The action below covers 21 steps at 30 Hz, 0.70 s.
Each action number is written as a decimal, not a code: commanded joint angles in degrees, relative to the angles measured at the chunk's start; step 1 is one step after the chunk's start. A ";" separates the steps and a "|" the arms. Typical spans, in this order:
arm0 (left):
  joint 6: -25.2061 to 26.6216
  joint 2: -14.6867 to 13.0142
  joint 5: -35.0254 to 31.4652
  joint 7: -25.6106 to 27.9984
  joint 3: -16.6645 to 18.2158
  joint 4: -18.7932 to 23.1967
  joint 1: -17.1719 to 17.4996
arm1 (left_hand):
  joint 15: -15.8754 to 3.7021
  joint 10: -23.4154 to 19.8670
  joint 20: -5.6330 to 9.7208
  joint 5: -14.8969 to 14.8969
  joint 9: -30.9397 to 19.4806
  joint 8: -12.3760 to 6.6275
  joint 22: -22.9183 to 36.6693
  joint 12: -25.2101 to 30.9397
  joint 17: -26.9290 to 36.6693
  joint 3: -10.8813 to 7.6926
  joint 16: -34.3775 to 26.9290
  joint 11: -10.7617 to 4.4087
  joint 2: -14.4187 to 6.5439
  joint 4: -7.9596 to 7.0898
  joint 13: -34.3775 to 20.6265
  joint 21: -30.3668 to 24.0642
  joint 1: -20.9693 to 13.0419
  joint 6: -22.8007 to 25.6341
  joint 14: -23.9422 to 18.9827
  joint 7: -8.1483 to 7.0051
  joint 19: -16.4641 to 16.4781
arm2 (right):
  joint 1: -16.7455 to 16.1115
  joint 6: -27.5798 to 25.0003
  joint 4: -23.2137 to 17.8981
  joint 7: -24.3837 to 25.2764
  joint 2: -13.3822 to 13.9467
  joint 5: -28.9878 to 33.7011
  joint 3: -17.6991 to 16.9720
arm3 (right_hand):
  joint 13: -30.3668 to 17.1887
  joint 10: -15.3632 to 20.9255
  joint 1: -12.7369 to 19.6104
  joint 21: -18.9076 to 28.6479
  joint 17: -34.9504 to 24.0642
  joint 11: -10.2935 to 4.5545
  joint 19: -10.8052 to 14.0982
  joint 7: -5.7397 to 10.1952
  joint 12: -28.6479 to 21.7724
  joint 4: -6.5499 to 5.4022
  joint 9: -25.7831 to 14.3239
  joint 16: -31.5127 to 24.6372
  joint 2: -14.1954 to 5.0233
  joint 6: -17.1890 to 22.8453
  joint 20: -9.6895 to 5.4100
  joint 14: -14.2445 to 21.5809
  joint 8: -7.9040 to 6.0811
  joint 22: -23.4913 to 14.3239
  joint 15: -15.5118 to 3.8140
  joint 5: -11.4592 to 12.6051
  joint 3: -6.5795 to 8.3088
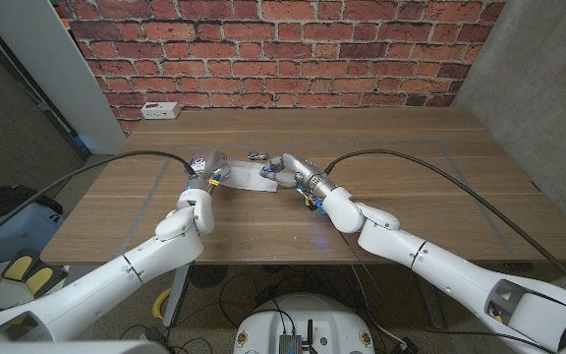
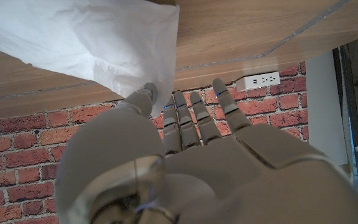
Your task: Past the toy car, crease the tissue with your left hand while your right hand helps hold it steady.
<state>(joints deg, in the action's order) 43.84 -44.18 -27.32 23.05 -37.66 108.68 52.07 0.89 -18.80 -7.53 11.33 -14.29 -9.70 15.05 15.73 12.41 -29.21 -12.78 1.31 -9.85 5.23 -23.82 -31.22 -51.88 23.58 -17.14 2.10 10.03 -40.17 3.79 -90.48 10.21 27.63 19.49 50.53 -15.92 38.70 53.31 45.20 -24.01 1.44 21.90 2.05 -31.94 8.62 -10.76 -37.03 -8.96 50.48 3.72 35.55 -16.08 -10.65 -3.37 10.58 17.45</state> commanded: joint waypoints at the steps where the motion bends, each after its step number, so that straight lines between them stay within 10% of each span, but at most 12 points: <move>1: -1.12 0.55 -1.61 4.34 -0.79 -0.71 0.11 | 1.52 5.04 -1.04 -0.51 1.39 0.34 -0.14 -2.83 0.28 0.89 1.04 1.50 0.14 -1.04 1.08 0.18 2.58 -8.61 3.93 -0.80 -3.44 | 0.86 -1.27 -0.61 -5.29 0.36 0.72 -0.12 | 0.89 -2.59 -0.53 0.39 1.10 -0.15 -0.96 -0.09 1.95 0.03 -0.05 3.32 0.91 -1.42 0.49 -3.52 1.59 -0.15 -3.03 -0.18 1.35; 14: -10.99 -2.03 -2.57 10.75 1.96 -1.03 3.79 | 0.37 8.68 -1.78 -1.05 3.16 -1.25 -1.35 -3.77 -0.31 3.47 1.61 0.10 1.07 -3.96 3.31 1.85 9.06 -12.95 9.47 -5.48 -8.76 | 0.59 0.02 0.31 -4.00 -0.18 1.10 -0.59 | 2.80 -11.37 -2.41 -0.55 3.96 -1.47 -5.02 1.22 8.12 -0.13 -0.32 10.90 2.04 -8.19 0.18 -12.28 5.16 0.09 -2.67 -0.34 3.13; 21: -25.22 -4.69 3.92 12.03 6.40 -2.58 7.11 | 1.61 15.11 -3.43 -1.36 3.82 -0.19 -2.65 -4.97 -1.23 9.89 2.49 0.09 3.61 -9.50 6.39 5.77 21.78 -19.78 16.71 -7.66 -17.91 | 0.68 -0.37 0.30 -4.39 -0.42 1.18 -0.56 | 3.28 -14.17 -3.55 -1.43 5.02 -1.87 -6.93 1.64 10.33 -0.68 -0.37 13.00 1.58 -12.28 0.03 -14.89 5.93 0.27 -2.26 -0.27 3.65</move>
<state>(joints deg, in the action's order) 33.38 -45.41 -28.71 32.69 -36.26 107.45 54.99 1.58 -5.86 -9.73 9.73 -10.53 -10.13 12.62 10.99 11.32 -21.04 -10.59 1.37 -7.21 -3.20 -18.23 -26.76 -33.29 6.16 -2.76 -4.96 -4.65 -39.58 3.33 -90.45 6.21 27.60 20.46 50.13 -12.57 25.05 50.35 43.91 -19.01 -0.41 15.42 3.65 -21.97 8.02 -10.81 -24.24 -7.36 38.86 3.61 20.95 -10.55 -10.37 -2.46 10.37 20.70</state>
